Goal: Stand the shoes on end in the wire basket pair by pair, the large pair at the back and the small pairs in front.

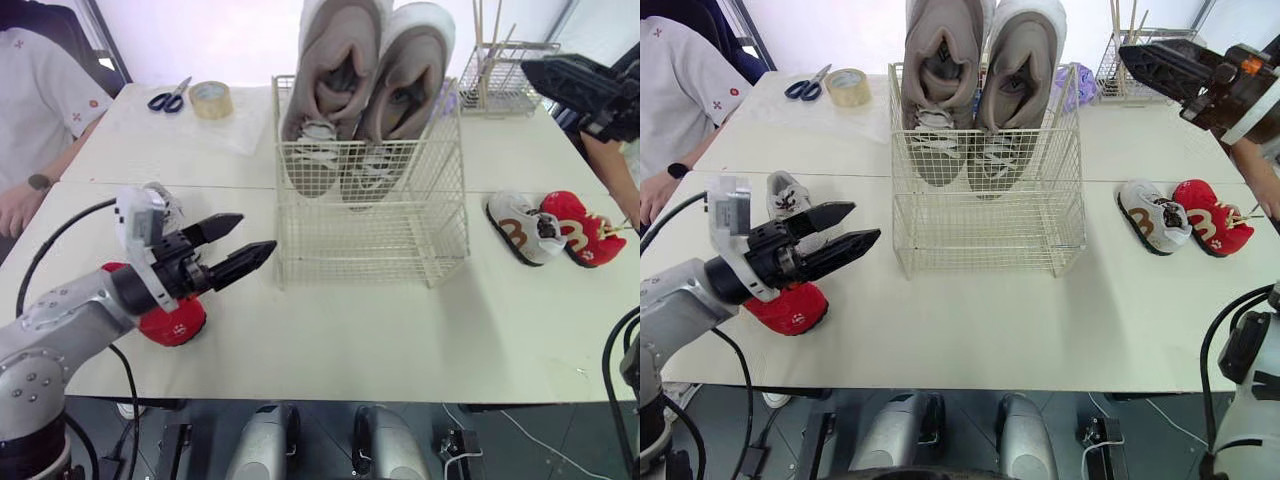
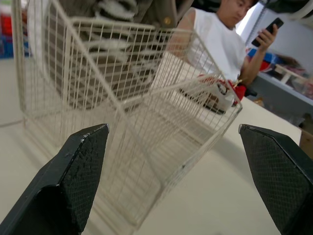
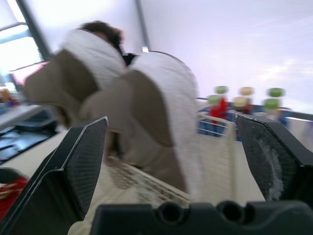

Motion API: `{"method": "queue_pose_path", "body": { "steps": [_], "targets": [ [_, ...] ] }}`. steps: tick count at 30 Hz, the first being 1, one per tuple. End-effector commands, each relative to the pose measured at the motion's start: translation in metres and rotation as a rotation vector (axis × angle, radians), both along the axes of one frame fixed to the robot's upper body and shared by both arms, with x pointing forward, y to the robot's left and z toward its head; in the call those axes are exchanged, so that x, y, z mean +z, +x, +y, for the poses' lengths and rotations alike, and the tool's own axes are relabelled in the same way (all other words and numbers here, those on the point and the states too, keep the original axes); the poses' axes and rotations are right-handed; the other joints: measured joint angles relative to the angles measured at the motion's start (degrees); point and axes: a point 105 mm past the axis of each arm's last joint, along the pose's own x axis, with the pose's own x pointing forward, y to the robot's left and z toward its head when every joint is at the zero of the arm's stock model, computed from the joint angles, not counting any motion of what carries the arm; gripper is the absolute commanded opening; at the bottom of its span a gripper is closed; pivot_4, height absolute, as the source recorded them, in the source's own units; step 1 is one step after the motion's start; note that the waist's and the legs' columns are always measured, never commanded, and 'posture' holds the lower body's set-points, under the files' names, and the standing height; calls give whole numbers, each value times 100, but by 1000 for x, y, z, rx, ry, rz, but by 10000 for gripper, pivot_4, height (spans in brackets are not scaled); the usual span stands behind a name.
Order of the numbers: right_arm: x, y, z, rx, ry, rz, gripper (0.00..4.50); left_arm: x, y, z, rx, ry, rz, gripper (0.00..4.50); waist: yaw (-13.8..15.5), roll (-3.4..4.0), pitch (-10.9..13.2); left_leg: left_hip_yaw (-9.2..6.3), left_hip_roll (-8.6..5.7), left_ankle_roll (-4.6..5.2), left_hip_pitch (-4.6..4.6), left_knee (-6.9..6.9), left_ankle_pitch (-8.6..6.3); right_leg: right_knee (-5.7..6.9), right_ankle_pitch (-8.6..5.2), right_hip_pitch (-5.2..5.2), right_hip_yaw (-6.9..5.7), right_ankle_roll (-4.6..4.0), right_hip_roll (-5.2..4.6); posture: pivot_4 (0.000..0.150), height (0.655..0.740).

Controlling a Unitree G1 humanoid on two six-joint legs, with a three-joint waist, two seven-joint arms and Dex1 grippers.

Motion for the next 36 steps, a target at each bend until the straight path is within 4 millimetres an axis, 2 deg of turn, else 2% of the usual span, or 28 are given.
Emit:
{"method": "queue_pose_path", "body": {
  "steps": [1, 3, 5, 7, 10, 13, 14, 18, 23, 26, 36],
  "targets": [
    [-16, -4, -34, -200, -80, -31, 45000, 7, -12, -21, -121, 17, -29, 44271, 49, -2, -2, 2, -2, 1, 0, 0, 0, -2, 0, 2, 1, 1, 0, 1500, 7400],
    [-54, -22, -70, -414, -108, 8, 45000, -3, -28, -48, -285, 61, -6, 44271, 91, 0, -5, 6, -6, 4, -1, 1, 0, -1, 1, 0, 7, 1, -3, 1500, 7400],
    [-81, -45, -90, -526, -115, 48, 45000, -9, -41, -66, -405, 62, 15, 44271, 169, 4, -7, -12, -8, 4, -2, -1, 0, -1, -1, 12, 4, 3, 1, 1500, 7400],
    [-102, -59, -86, -497, -123, 113, 45000, -10, -45, -73, -444, 46, 24, 44271, 158, 30, -17, -7, -7, 3, -1, 0, 0, -2, -1, 11, 9, 5, 3, 1500, 7400],
    [-123, -70, -92, -566, -141, 147, 45000, -12, -53, -79, -508, 37, 56, 44271, 7, 72, -42, 4, -4, -1, 24, -1, 2, 3, 0, 22, 20, 6, 5, 1500, 7400],
    [-146, -71, -96, -605, -134, 189, 45000, -13, -64, -81, -591, 38, 94, 44271, -110, 72, -49, 4, 9, -5, 112, -22, 0, -6, -8, 95, 26, -2, 20, 1500, 7400],
    [-152, -69, -97, -610, -133, 194, 45000, -13, -65, -81, -598, 41, 98, 44271, -124, 76, -52, 4, 8, 20, 127, -35, -15, -9, -18, 106, 27, -16, 19, 1500, 7400],
    [-175, -55, -97, -594, -134, 238, 45000, -15, -64, -80, -573, 73, 91, 44271, -123, 87, -58, 6, 1, 17, 133, -45, -12, -11, -20, 104, 41, -20, 17, 1500, 7400],
    [-192, -28, -105, -612, -120, 259, 45000, -14, -63, -77, -532, 89, 87, 44271, -110, 88, -59, 7, -3, -2, 131, -44, 0, -12, -20, 103, 45, -20, 15, 1500, 7400],
    [-199, -10, -107, -620, -118, 272, 45000, -15, -64, -74, -505, 108, 91, 44271, -122, 89, -59, 8, -5, -2, 131, -44, 1, -13, -21, 102, 47, -21, 14, 1500, 7400],
    [-216, 24, -103, -599, -113, 313, 45000, -18, -68, -70, -444, 114, 106, 44271, -127, 89, -59, 8, -5, -7, 131, -52, 4, -16, -21, 100, 48, -21, 12, 1500, 7400]
  ]
}}
